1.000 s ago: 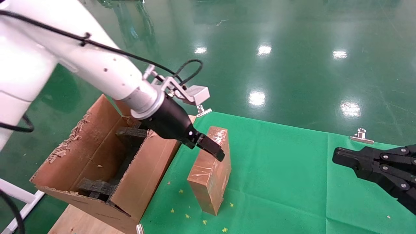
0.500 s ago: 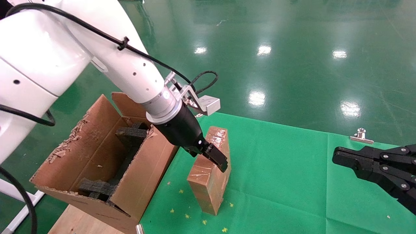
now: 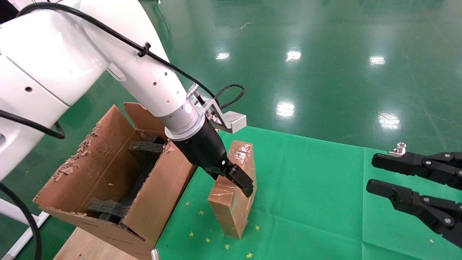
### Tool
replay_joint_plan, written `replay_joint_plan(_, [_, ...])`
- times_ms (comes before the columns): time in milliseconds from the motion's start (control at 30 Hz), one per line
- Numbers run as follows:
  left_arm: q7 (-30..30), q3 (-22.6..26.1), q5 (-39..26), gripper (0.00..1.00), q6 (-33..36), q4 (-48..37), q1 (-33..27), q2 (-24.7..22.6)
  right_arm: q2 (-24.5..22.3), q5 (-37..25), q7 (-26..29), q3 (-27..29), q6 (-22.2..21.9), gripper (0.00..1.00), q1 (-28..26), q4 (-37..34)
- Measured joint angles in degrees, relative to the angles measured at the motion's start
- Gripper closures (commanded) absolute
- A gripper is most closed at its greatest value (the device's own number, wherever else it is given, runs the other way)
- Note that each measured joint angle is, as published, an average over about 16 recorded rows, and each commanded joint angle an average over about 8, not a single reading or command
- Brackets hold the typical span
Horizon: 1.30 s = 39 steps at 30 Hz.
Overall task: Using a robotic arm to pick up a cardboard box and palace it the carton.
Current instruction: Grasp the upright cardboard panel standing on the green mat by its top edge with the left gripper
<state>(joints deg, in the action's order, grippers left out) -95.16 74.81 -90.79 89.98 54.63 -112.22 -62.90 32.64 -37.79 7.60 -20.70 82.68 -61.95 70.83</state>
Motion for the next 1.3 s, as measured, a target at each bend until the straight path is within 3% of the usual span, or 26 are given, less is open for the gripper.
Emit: replay_joint_plan(1300, [0.0, -0.4, -0.4, 1.00, -0.1, 0.3, -0.1, 0.2, 0.0, 0.0, 0.0, 0.0, 0.0, 0.00, 0.0, 0.0])
